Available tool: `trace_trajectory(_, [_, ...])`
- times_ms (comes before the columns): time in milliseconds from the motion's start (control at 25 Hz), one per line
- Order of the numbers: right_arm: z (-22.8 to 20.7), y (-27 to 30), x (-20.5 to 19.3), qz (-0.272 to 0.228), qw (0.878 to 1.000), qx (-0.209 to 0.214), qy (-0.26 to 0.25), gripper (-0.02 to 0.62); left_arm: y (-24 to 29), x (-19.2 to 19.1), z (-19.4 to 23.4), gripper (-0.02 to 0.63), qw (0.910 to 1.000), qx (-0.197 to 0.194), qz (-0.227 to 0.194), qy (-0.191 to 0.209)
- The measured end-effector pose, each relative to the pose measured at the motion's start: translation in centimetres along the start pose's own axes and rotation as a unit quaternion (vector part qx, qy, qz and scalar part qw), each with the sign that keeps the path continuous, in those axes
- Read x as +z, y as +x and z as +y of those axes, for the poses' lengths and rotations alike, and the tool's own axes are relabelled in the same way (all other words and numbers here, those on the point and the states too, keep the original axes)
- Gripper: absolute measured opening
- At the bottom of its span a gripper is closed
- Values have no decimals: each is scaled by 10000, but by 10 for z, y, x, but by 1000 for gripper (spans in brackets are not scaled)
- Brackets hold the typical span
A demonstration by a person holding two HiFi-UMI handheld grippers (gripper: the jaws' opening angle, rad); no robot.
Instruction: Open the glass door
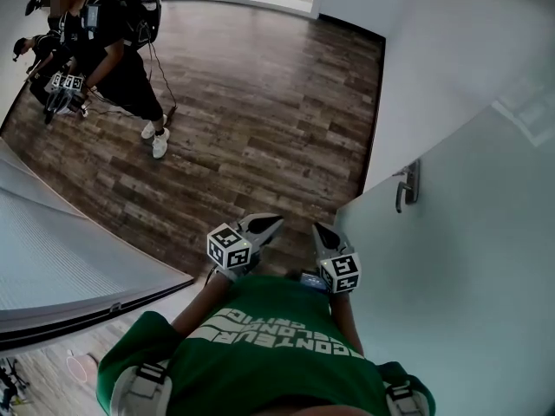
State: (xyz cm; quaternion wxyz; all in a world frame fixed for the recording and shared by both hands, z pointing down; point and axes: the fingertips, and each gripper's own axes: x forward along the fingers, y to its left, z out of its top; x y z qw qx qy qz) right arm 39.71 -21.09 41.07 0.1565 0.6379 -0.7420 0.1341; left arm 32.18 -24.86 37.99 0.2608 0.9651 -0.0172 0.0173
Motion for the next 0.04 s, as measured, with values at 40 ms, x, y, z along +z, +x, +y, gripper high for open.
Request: trace_trajectory(40, [-2,0,0,9,10000,-10,16,-8,1,1,1,3,10000,-1,-13,9])
